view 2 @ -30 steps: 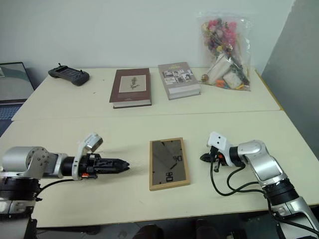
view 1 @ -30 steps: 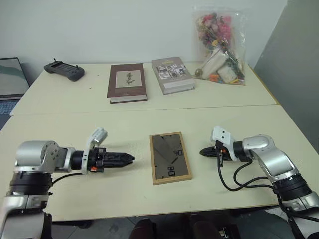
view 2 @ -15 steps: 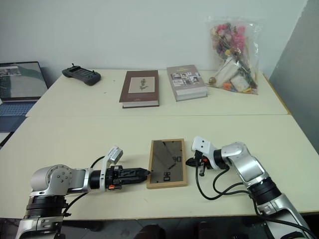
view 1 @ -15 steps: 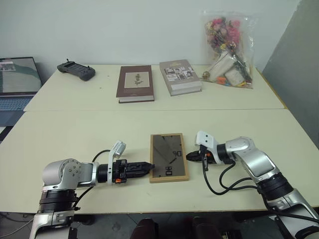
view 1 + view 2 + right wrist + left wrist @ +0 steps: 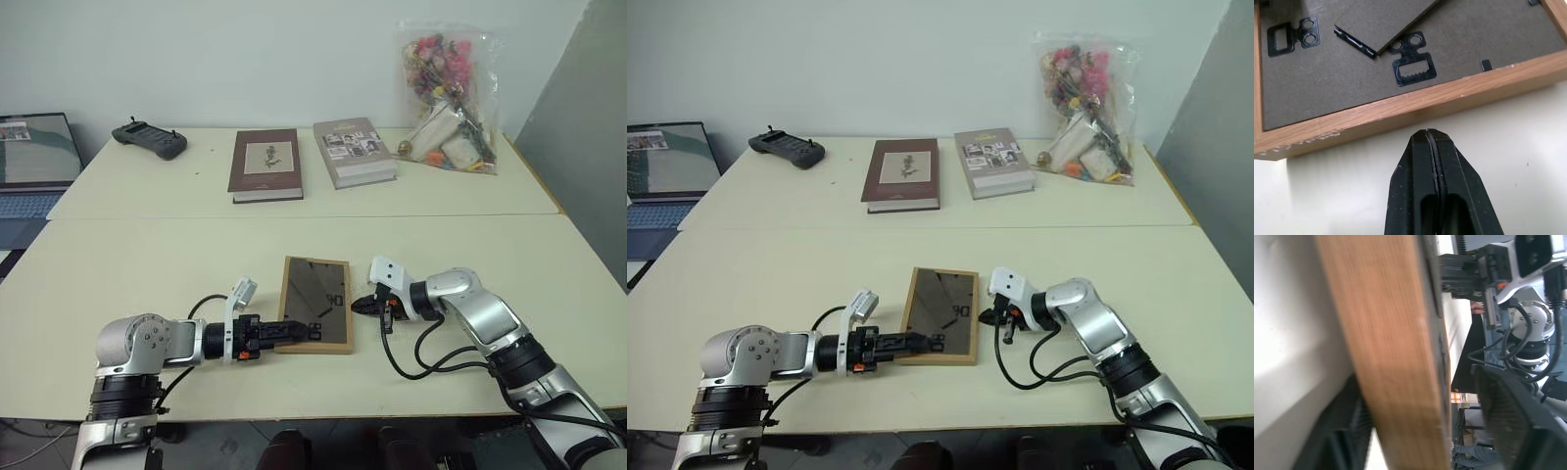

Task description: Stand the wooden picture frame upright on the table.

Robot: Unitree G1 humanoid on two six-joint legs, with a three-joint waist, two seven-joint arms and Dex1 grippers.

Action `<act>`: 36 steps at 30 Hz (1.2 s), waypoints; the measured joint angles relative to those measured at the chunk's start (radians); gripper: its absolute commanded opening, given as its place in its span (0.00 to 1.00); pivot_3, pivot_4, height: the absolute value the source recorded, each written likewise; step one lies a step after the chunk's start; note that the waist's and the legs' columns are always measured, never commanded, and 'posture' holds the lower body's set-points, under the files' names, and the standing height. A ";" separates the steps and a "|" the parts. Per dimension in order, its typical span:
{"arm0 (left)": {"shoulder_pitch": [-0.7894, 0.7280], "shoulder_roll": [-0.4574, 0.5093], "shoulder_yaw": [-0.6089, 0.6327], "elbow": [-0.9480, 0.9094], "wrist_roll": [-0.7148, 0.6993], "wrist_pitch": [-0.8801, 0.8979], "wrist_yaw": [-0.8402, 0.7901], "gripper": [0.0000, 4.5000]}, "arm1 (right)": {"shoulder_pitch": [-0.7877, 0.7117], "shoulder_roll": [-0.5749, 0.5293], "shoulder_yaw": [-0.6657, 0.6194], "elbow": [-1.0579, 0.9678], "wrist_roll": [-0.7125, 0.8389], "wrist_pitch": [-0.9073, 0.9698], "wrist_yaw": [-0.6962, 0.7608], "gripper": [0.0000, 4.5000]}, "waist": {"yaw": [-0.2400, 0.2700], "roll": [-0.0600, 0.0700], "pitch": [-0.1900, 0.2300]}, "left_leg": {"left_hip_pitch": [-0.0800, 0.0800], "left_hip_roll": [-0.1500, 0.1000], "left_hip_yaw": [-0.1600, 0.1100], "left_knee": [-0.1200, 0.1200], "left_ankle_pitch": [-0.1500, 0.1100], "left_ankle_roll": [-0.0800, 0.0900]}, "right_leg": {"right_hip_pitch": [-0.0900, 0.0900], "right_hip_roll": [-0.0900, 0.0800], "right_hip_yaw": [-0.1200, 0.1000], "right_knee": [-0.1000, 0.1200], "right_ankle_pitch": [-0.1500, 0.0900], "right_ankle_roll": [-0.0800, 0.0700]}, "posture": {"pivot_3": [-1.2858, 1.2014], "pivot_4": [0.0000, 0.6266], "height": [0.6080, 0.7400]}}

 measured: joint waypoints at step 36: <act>-0.188 -0.187 0.102 -0.121 -0.064 -0.222 0.262 0.29 | -0.432 0.090 -0.277 0.200 0.288 0.155 -0.022 0.99 | -0.020 -0.004 0.004 | -0.007 0.001 0.001 0.000 0.002 -0.004 | -0.005 0.000 -0.001 -0.001 0.000 0.000 | 0.52 0.24 1.00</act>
